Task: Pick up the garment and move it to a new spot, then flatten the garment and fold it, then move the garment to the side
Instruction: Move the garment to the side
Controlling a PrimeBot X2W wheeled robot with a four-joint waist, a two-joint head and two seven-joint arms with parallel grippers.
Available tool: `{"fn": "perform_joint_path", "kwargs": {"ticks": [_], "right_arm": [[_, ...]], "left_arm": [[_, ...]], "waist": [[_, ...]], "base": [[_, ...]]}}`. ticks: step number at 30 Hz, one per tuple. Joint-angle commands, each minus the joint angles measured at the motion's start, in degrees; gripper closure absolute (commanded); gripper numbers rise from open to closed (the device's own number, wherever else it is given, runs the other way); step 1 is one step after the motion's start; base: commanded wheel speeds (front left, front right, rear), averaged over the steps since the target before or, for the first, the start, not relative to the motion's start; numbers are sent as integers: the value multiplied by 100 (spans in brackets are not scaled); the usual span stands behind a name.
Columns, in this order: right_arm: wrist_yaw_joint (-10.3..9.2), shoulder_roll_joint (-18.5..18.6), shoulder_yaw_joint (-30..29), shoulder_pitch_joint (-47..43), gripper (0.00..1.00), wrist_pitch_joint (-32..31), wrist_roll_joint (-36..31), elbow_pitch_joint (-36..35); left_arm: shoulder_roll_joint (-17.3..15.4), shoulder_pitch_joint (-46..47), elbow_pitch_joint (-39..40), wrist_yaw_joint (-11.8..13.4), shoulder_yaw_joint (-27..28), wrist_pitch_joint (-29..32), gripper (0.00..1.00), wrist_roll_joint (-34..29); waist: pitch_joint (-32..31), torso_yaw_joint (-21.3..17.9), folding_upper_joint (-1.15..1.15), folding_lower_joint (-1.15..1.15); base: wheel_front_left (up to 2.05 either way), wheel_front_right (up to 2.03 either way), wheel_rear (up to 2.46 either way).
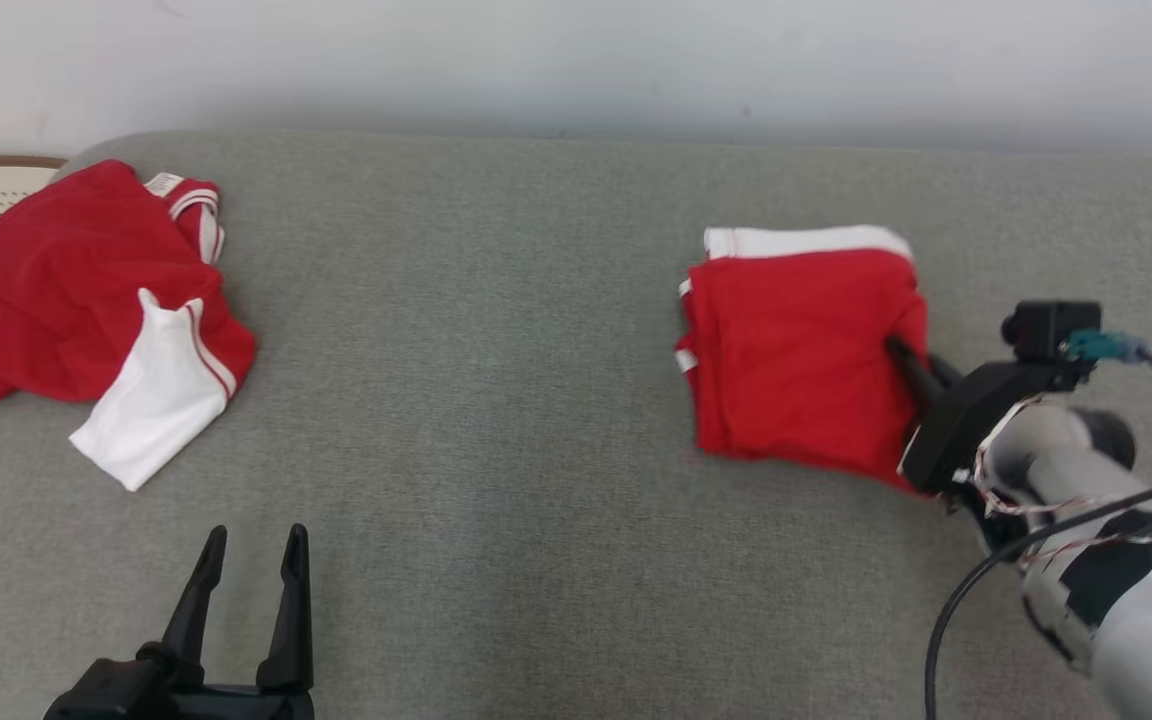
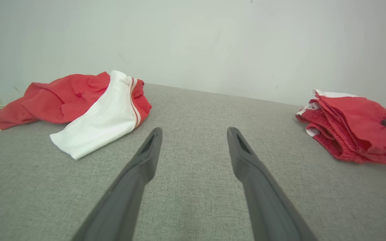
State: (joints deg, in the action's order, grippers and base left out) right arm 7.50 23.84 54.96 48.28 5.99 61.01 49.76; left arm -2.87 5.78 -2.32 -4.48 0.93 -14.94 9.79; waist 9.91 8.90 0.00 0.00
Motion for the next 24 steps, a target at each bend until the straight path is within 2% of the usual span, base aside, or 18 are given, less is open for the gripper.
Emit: {"fn": "perform_joint_path", "kwargs": {"ticks": [1, 13, 24], "right_arm": [[-1, 150, 103, 212, 100, -10, -76, 23], [-1, 862, 734, 1266, 100, -276, -353, 200], [-1, 1633, 1154, 2132, 100, -376, -579, 415]], "left_arm": [[-7, 0, 43, -42, 49, -14, 0, -95], [-233, 156, 317, -115, 343, -15, 0, -256], [-417, 176, 755, -98, 574, -15, 0, -362]], "waist": [[149, -156, 0, 0], [710, -546, 0, 0], [1218, -666, 0, 0]], "base": [[0, 0, 0], [0, 0, 0], [0, 0, 0]]}}
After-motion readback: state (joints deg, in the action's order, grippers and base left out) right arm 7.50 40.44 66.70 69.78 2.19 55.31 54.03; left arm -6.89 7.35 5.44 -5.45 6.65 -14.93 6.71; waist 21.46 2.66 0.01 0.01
